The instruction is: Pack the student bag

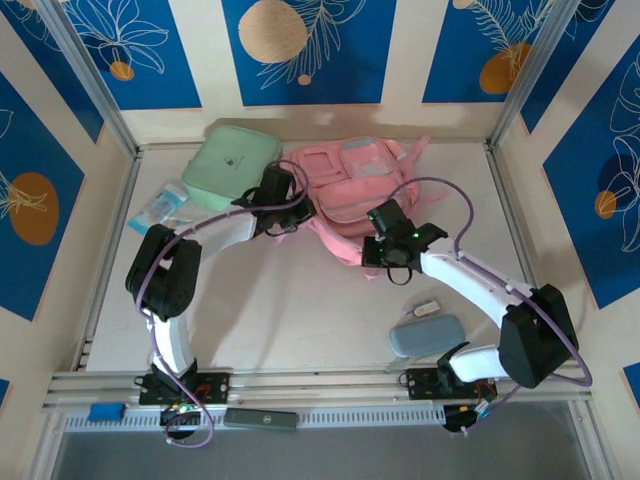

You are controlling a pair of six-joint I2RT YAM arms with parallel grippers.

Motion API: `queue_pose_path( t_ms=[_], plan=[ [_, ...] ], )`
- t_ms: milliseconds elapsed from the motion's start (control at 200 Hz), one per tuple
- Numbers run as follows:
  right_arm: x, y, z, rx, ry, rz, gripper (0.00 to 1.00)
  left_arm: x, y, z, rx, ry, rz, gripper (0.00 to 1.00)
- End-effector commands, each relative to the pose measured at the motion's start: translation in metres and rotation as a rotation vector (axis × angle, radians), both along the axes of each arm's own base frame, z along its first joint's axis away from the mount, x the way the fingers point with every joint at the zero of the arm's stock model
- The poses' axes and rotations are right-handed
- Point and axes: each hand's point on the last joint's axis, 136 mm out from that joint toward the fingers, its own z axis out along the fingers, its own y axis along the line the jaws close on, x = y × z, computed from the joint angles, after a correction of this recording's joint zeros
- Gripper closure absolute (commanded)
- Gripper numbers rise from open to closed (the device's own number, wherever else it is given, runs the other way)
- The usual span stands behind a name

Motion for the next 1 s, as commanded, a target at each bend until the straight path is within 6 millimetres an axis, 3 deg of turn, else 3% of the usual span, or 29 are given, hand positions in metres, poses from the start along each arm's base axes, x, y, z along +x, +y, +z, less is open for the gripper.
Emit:
queue_pose_path(
  t_ms=[0,55,155,235,325,460,535,700,840,990],
  plan=[
    [-0.006,0.042,0.018,0.144,0.036,0.083,1.0,0.033,0.0,0.033,0.016,-0.129,-0.055,1.0],
    [-0.002,0.05,0.019,0.188,0.037,0.092,1.0,0.029,0.002,0.033,0.007,-0.118,-0.073,0.98],
    [0.004,0.051,0.013,0.175,0.046,0.085,1.0,0.006,0.007,0.037,-0.015,-0.113,-0.095,0.71],
    [0.004,0.052,0.007,0.15,0.046,0.092,1.0,-0.017,0.019,0.03,-0.045,-0.077,-0.05,0.61],
    [0.002,0.057,0.005,0.146,0.044,0.106,1.0,-0.045,0.018,0.022,-0.117,-0.035,0.009,0.5],
    [-0.001,0.053,0.0,0.107,0.041,0.091,1.0,-0.087,-0.022,0.011,-0.21,0.013,0.02,0.43],
    [-0.002,0.05,-0.001,0.098,0.041,0.081,1.0,-0.092,-0.043,0.006,-0.278,0.04,0.047,0.4],
    [-0.006,0.052,-0.001,0.082,0.029,0.091,1.0,-0.091,-0.07,-0.007,-0.256,0.046,0.078,0.42],
    [-0.007,0.05,-0.004,0.056,0.025,0.081,1.0,-0.088,-0.061,-0.017,-0.208,0.027,0.128,0.65],
    [-0.006,0.038,-0.003,-0.002,0.018,0.053,1.0,-0.089,-0.034,-0.024,-0.074,0.008,0.15,0.98]
  ],
)
